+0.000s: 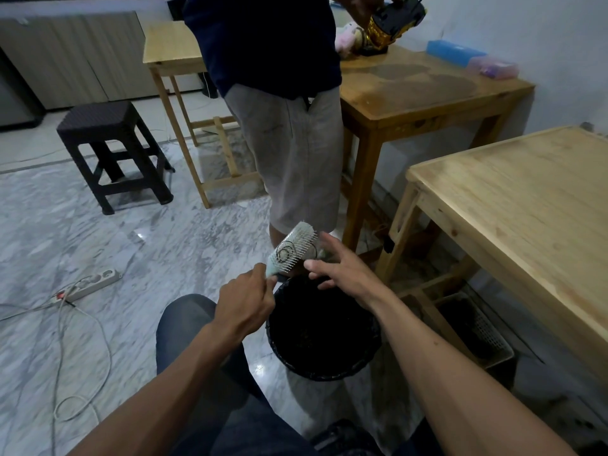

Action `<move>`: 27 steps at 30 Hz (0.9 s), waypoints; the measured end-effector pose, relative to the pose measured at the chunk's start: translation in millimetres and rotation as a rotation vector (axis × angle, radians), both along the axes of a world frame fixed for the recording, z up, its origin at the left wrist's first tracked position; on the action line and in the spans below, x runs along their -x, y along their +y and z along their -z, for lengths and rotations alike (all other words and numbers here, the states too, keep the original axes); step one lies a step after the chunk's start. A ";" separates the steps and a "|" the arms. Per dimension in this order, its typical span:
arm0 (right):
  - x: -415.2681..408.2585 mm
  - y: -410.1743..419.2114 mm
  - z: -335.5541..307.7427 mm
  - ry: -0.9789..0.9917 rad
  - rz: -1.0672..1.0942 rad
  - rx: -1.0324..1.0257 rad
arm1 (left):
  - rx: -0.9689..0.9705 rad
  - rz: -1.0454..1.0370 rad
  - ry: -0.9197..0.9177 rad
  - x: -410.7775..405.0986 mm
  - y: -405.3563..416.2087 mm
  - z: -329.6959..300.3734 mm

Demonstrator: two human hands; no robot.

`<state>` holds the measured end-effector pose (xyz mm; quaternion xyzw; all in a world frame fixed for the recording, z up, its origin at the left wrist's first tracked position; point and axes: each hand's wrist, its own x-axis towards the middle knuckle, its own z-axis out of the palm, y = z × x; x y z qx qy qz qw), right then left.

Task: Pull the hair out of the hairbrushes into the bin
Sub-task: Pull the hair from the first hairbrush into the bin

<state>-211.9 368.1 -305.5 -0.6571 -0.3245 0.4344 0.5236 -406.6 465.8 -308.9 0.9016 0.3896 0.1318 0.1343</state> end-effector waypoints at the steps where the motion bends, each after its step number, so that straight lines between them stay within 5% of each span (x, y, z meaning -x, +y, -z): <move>1: 1.5 1.6 -1.4 0.022 0.006 -0.038 | -0.007 0.013 0.001 -0.5 0.2 -0.6; 7: 3.7 -8.2 8.4 0.083 0.323 -0.022 | 0.028 -0.103 -0.045 3.8 9.6 -0.4; 18: 7.3 -26.2 28.4 -0.096 0.346 0.291 | -0.014 -0.189 -0.020 2.7 4.3 -0.1; 23: -7.2 -33.1 22.5 0.034 0.518 0.337 | -0.021 -0.319 -0.099 8.0 18.3 -7.7; 27: -4.1 -34.6 25.2 0.065 0.409 0.320 | -0.071 -0.287 -0.063 15.1 24.7 -9.5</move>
